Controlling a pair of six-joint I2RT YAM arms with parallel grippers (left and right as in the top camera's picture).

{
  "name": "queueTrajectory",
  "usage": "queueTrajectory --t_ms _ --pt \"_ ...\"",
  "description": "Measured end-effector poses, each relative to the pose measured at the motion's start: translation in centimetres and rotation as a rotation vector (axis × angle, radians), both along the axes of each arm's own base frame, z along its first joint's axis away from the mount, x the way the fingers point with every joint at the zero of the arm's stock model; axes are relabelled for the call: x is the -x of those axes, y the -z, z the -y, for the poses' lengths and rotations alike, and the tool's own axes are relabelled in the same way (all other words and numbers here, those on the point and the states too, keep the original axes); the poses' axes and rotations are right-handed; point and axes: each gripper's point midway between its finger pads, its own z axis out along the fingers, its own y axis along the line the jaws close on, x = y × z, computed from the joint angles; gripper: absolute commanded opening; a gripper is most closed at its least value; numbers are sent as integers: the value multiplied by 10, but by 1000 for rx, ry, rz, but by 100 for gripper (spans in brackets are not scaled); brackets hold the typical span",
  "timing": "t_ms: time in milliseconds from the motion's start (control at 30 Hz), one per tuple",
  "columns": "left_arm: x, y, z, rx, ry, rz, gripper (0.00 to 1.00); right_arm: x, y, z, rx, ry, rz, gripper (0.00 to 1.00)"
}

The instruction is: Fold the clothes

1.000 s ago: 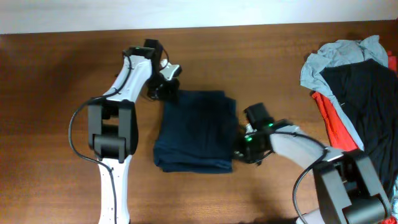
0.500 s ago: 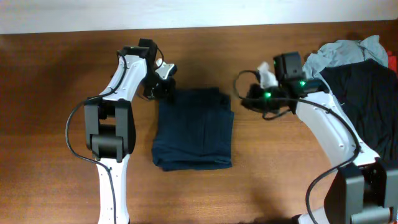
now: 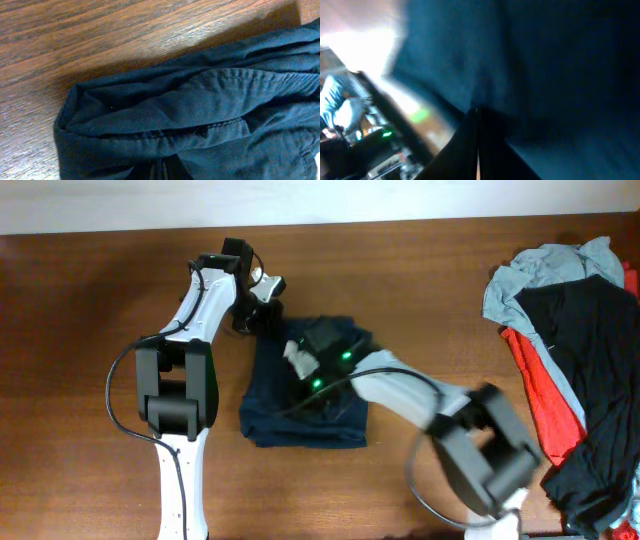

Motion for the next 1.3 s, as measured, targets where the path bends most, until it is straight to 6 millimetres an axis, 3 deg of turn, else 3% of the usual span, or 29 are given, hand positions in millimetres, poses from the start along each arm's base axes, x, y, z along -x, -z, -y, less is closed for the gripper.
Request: queueTrajectory --t_ms 67,100,333,500,567,633,733,800,867,933,1000,1100,1300 --pt "0 0 0 0 0 0 6 8 34 1 56 -1 -58 4" --pt "0 0 0 0 0 0 6 13 41 3 74 0 -93 4" --pt "-4 -1 1 7 -1 14 6 76 44 38 261 -22 -376 4" --pt "-5 -1 0 11 -2 18 6 81 41 30 251 -84 -316 4" --pt "-4 -1 0 11 -2 17 6 75 29 21 197 -119 -233 4" --pt "-4 -1 0 10 -2 17 7 61 3 6 109 -142 -105 4" --pt "-5 -1 0 11 -3 17 7 33 -52 -15 -32 -136 120 4" --pt "-5 -1 0 11 -4 17 7 19 -78 -23 -87 -114 220 4" --pt "-5 -1 0 11 -4 17 7 7 -87 -29 -108 -84 274 4" --pt "-5 -1 0 11 -4 18 7 -1 -79 -32 -103 -57 273 4" --pt "-5 -1 0 11 -4 17 7 -6 -53 -34 -66 -14 220 4" --pt "-5 -1 0 11 -5 17 7 -9 -30 -38 -52 12 171 4" --pt "-5 -1 0 14 -7 15 7 -8 3 -48 -68 34 79 4"
